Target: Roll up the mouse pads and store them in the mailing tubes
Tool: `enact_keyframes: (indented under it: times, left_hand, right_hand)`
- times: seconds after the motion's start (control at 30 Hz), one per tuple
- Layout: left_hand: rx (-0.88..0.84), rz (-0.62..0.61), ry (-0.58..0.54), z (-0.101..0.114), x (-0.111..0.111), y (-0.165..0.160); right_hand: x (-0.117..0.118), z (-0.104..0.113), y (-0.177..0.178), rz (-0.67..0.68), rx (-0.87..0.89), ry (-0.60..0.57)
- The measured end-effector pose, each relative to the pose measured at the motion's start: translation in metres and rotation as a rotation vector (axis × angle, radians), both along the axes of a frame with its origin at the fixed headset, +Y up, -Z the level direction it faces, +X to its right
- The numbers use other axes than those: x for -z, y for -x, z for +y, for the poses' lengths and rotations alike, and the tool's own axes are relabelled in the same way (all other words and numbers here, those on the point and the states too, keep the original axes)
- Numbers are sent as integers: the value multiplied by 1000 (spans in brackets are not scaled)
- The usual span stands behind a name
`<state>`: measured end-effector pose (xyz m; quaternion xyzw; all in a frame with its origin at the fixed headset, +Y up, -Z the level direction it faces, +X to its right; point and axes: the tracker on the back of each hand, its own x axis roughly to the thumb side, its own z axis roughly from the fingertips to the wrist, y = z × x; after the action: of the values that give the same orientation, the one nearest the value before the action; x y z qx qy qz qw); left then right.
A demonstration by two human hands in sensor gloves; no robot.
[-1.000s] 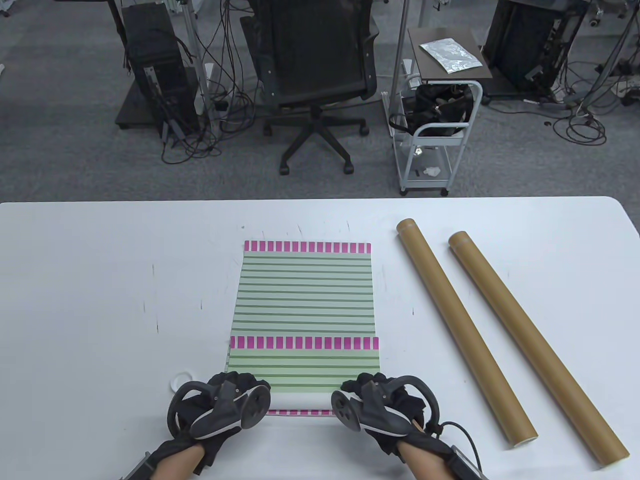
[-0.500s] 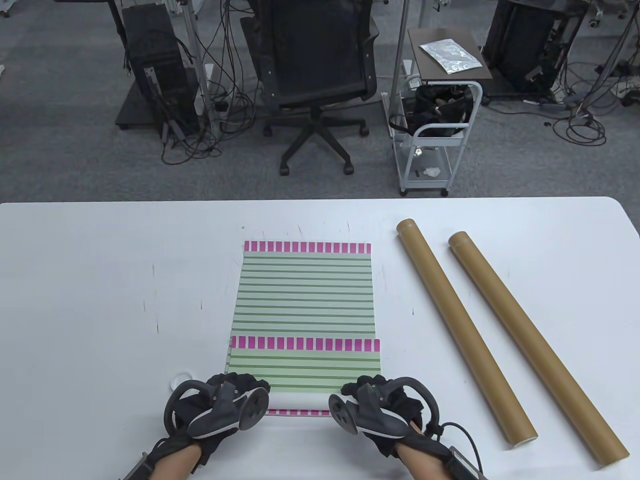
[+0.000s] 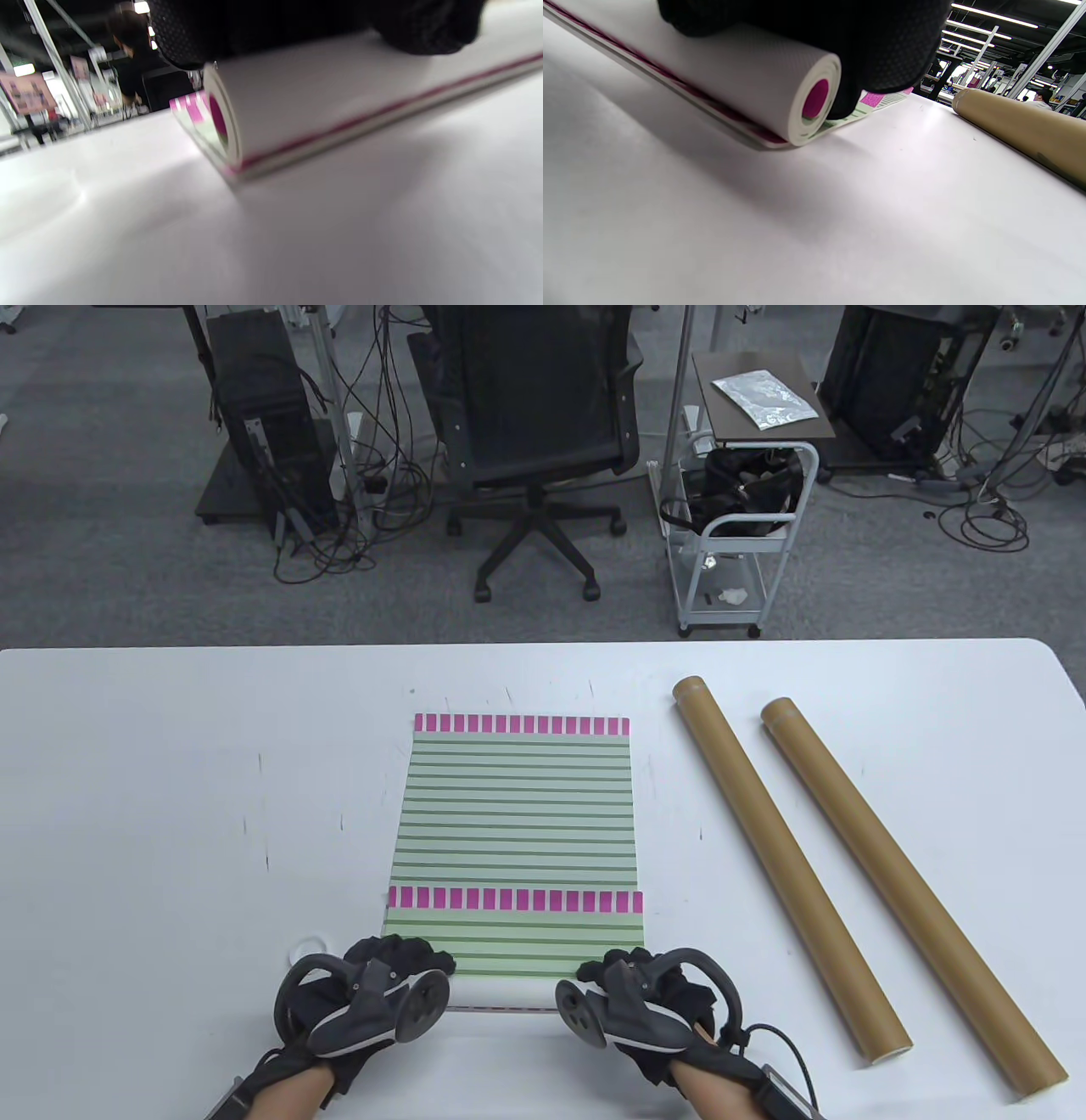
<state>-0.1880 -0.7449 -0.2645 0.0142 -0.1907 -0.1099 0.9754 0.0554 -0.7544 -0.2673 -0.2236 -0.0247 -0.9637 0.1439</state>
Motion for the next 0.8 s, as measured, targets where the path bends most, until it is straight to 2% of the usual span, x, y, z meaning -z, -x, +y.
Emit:
enact_keyframes:
  times: [0.23,0.33,0.4,0.53,0.8]
  left_hand:
    - [-4,26,85,-7,4,-3]
    - [14,46,88,-10,6,-4]
    - [8,64,101,-12,8,-4]
    - [-34,82,183,-10,14,0]
    - [16,4,98,-7,1,1]
  right_hand:
    - [-4,1,0,-13,-33,-18]
    - [-7,8,1,-15,-32,-91]
    - [-8,7,2,-10,-67,-77]
    - [-5,3,3,-3,-78,-99]
    - [-10,4,3,11,-78,-115]
